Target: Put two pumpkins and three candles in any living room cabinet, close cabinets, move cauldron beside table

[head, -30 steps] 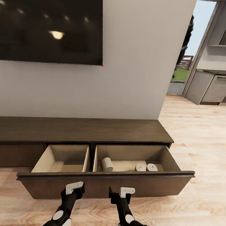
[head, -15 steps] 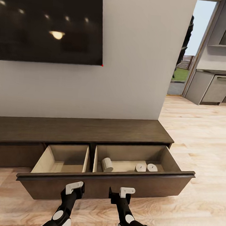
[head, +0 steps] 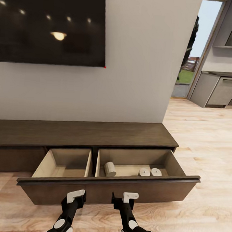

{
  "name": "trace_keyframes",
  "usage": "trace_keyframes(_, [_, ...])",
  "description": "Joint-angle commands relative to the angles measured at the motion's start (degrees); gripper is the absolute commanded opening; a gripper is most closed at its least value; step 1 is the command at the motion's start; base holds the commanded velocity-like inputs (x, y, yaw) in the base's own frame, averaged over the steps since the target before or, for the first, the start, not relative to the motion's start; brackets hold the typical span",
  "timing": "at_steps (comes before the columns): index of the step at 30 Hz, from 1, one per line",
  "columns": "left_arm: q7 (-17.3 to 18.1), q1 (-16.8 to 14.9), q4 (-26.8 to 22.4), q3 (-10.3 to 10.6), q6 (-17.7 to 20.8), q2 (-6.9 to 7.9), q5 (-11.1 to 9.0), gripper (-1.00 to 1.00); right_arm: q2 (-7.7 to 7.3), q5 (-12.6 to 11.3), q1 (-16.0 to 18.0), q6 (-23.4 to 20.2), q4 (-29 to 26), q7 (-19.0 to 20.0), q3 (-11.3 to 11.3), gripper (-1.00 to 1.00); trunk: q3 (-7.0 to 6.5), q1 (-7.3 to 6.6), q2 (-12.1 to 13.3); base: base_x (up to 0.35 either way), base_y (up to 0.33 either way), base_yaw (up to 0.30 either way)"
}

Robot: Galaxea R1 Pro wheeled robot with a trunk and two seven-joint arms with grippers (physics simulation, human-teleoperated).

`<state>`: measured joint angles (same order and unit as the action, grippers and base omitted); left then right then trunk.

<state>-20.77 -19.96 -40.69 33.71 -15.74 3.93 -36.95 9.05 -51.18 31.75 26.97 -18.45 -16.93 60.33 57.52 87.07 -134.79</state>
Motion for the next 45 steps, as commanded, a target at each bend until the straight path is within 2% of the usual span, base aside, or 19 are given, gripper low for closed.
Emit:
trace_keyframes(1, [-0.4, -0.1, 0.6, 0.5, -0.4, 0.03, -0.5, 1.0, 0.0, -0.3, 0.1, 0.2, 0.0, -0.4, 0.5, 1.0, 0.05, -0.01, 0.0, 0.0, 0.0, 0.0])
trace_keyframes(8, [-0.4, -0.1, 3.7, 0.7, -0.7, -0.75, -0.1, 1.0, 0.0, -0.3, 0.0, 0.2, 0.0, -0.4, 0.5, 1.0, 0.05, -0.01, 0.0, 0.0, 0.0, 0.0])
trace_keyframes(13, [-0.4, 0.0, 4.3, 0.7, -3.4, -1.32, -0.2, 1.0, 0.0, -0.2, 0.1, 0.2, 0.1, -0.4, 0.5, 1.0, 0.05, -0.01, 0.0, 0.0, 0.0, 0.0])
trace_keyframes(45, [-0.4, 0.0, 5.3, 0.7, -4.1, -1.3, -0.1, 1.0, 0.0, -0.2, 0.1, 0.2, 0.1, -0.4, 0.5, 1.0, 0.05, -0.01, 0.0, 0.062, 0.0, 0.0])
